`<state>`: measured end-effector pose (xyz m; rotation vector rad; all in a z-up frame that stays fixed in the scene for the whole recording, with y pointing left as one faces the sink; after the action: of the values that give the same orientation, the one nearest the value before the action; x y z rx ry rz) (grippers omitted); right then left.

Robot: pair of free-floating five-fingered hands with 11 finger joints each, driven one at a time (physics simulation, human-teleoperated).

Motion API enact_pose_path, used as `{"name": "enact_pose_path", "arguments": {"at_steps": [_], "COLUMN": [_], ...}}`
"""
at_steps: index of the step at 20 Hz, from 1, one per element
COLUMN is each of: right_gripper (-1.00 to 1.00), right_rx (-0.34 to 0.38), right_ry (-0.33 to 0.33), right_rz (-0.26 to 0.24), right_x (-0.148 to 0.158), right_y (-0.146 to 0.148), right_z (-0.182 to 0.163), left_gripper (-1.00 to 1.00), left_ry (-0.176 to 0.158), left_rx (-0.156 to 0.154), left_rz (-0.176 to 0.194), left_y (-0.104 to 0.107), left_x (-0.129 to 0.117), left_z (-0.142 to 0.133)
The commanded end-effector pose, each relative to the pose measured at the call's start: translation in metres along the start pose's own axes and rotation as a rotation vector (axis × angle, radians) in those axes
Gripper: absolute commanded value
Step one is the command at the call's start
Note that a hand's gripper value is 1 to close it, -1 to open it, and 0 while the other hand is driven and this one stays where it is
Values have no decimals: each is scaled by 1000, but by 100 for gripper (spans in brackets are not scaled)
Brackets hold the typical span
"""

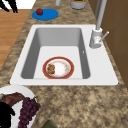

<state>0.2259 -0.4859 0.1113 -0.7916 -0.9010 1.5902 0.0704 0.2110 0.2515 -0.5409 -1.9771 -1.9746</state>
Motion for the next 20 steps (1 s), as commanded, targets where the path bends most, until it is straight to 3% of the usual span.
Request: {"name": "enact_pose_path", "arguments": {"at_steps": [1, 3, 4, 5, 7, 10, 17, 20], "right_gripper": [-100, -100, -100, -100, -100, -100, -100, -100], "right_rx": [-23, 16, 26, 33, 49, 75, 73, -2], "right_ry": [15, -41, -12, -26, -19, -7, -16, 17], "right_rz": [40, 20, 31, -7, -33, -54, -39, 10], "right_x": [-15, -5, -4, -6, -23, -33, -69, -79], "right_y": [24, 14, 11, 4, -21, -37, -64, -60], "right_z": [-16, -8, -3, 3, 23, 38, 64, 64], "left_gripper": [0, 0, 0, 0, 0, 0, 0, 0], "left_ry": [0, 0, 0, 0, 0, 0, 0, 0], "left_rx": [0, 0, 0, 0, 0, 0, 0, 0], "left_rz": [0, 0, 0, 0, 0, 0, 0, 0], "left_y": [0, 0, 0, 0, 0, 0, 0, 0], "left_x": [0, 0, 0, 0, 0, 0, 0, 0], "left_z": [0, 0, 0, 0, 0, 0, 0, 0]}}
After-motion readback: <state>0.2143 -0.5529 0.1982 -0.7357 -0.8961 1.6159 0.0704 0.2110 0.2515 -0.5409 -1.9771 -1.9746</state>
